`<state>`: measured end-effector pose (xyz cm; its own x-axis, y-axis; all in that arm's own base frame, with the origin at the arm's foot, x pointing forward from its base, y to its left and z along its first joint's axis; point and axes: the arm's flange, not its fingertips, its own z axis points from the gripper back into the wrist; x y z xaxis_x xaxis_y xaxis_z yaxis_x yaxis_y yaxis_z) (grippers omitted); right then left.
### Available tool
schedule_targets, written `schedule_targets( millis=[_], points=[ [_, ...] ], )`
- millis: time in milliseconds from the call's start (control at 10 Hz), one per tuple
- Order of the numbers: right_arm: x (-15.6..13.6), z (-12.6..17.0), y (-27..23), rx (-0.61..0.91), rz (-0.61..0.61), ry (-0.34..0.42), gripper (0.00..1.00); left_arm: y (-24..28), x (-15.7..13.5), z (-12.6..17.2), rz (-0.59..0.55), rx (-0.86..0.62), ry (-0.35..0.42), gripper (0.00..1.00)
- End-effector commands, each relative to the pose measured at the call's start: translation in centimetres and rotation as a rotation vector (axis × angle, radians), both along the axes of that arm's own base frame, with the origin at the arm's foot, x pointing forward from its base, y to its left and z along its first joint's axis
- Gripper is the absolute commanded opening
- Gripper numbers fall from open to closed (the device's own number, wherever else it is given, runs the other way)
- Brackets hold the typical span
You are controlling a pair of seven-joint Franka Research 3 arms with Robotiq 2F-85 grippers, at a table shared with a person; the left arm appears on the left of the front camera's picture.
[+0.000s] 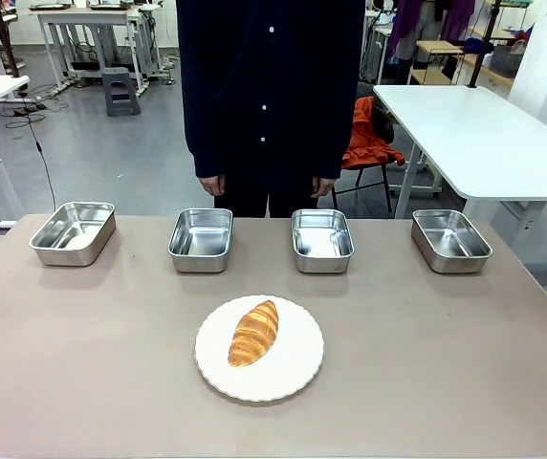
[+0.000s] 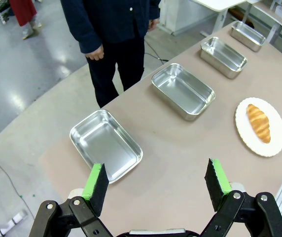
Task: Place the bread in the container.
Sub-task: Place the Butter Roll into the Airtight Container indicated by the human.
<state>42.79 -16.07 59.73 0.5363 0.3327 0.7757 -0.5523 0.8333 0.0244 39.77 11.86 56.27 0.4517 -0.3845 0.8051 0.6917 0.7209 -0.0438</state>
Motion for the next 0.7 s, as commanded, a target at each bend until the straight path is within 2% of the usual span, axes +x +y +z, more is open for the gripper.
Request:
schedule_targets(
  millis=[0, 600],
  points=[
    [-0.01, -0.11, 0.01, 0.017, 0.009, -0.009, 1.00, 0.01, -0.09, 0.07, 0.000, 0.000, -0.005, 1.00],
    [-0.01, -0.11, 0.01, 0.017, 0.009, -0.009, 1.00, 0.01, -0.09, 0.07, 0.000, 0.000, -0.005, 1.00]
  ],
)
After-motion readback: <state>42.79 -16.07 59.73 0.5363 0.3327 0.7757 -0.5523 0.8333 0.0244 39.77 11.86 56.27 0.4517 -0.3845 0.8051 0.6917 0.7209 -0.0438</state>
